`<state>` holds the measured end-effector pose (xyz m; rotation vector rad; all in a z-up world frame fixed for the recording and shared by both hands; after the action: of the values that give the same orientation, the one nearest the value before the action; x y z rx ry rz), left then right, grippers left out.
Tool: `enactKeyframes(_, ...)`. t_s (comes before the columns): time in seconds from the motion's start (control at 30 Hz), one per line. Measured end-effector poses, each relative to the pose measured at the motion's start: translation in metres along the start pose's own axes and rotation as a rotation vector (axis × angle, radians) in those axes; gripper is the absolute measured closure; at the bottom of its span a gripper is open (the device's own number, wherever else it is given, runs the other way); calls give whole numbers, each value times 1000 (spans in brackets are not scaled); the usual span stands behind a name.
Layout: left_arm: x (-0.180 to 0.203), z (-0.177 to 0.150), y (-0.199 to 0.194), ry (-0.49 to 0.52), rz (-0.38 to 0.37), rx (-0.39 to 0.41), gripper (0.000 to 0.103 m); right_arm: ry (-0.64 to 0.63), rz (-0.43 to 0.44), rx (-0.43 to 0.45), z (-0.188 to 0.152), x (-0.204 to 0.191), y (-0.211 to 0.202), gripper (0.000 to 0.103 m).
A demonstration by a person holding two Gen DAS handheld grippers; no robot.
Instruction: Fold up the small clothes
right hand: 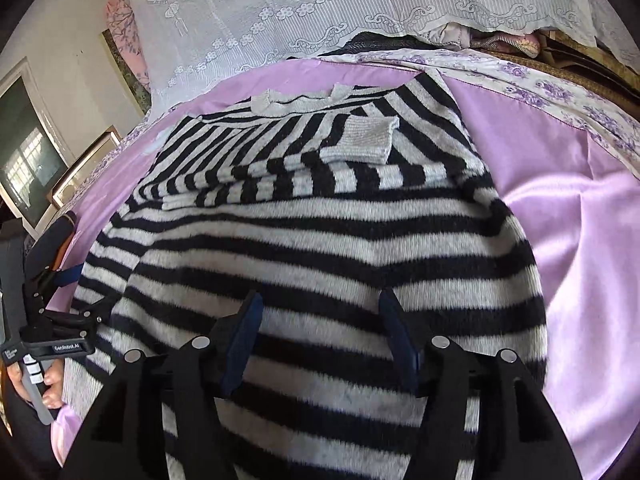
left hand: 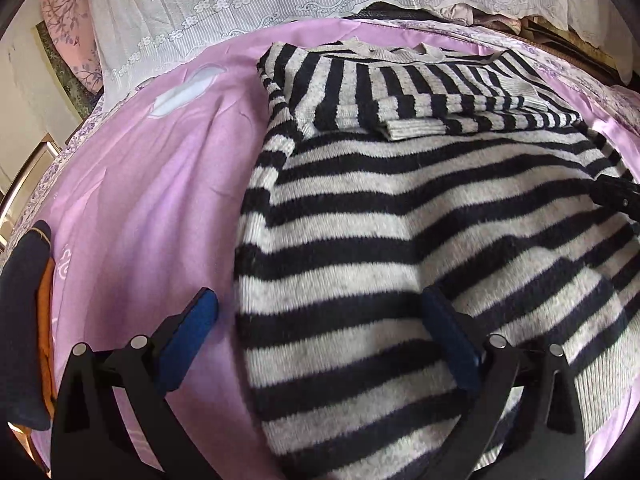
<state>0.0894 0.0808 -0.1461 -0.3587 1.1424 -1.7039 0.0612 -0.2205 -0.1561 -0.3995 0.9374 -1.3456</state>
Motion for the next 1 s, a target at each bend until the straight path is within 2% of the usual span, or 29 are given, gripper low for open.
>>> enactKeyframes(0.13,3,-19,-16,-15,-35,19,4,-45,-5,10,-31,3,-25,39)
enactKeyframes(0.27,7,-38,-34,-52,-133,55,5,-30,20,42,-52,12,-57,38)
enactKeyframes(0.37,16,-51,-49,-66,-247,93,5,0,63,82,-62,16,-84,38)
enactKeyframes(0.43,23,-56,-56,-58,-260,114,5,-1,56,109,-68,19,-97,37)
enactKeyframes(0.5,31,-58,-59,-31,-235,120,5,9,47,119,-72,23,-102,37)
enactKeyframes(0.63,43,-58,-59,38,-98,105,4,18,6,97,-75,28,-95,35)
enactKeyframes(0.73,45,-58,-60,53,-36,107,4,9,-22,71,-81,28,-87,32)
enactKeyframes(1.0,42,-59,-62,53,-12,116,4,-6,-41,85,-82,26,-88,27)
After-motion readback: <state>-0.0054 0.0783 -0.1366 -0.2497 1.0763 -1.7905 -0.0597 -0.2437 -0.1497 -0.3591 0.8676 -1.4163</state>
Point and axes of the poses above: each gripper's, at about its wrist camera, not at the fingertips, and y roughly the way its jaws point, x to its right, z to its top, the point moved 8 cm from there along y, roughly the way its jaws point, and after that the axes turned 11 degrees about y, right-handed, at the moved point
